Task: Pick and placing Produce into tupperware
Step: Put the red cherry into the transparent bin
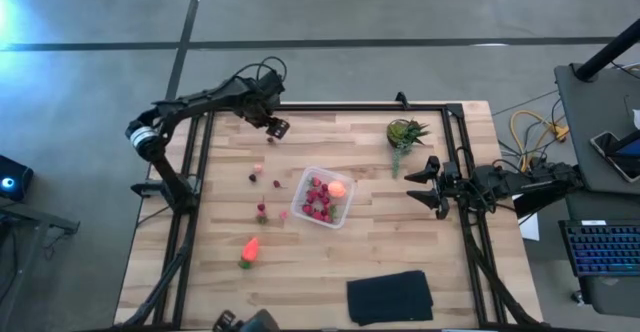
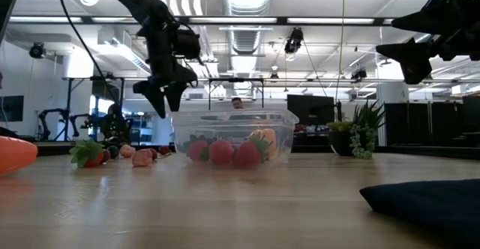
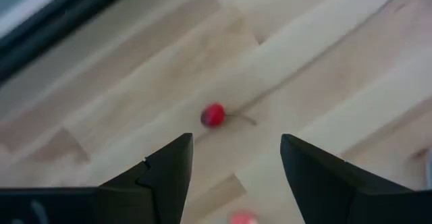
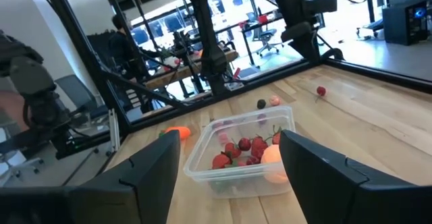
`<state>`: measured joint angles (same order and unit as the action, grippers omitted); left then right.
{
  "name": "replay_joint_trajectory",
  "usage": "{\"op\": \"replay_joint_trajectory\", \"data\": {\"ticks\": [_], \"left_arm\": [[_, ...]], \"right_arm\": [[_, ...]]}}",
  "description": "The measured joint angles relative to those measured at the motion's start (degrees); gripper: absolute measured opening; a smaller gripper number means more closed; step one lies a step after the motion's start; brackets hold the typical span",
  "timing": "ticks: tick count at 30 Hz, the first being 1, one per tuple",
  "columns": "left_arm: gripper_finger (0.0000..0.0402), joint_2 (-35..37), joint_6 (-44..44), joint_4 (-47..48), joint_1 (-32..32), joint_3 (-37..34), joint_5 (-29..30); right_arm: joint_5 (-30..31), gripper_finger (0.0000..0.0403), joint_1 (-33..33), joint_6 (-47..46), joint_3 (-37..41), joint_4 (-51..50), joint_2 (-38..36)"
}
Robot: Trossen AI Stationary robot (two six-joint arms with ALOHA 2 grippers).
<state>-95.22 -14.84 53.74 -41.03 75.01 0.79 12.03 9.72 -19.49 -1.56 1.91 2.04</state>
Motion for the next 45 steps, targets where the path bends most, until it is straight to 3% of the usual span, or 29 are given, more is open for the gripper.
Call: {"op": "replay_joint_trajectory", "data": {"ticks": [20, 39, 45], "left_arm": [[0.0209, -15.3, -2.8, -1.2, -3.6, 0.0, -3.3], [0.0209, -14.3, -2.7, -3.8, -3.6, 2.4, -3.8], [0.0209, -14.3, 1.7, -3.0, -3.6, 2.2, -3.8]], "right_arm": [[0.0, 0.0242, 0.0, 0.0, 0.0, 0.0, 0.0], [0.0, 0.0246, 0.0, 0.0, 0.0, 0.0, 0.0], [0.0, 0.0244, 0.0, 0.0, 0.0, 0.0, 0.0]]}}
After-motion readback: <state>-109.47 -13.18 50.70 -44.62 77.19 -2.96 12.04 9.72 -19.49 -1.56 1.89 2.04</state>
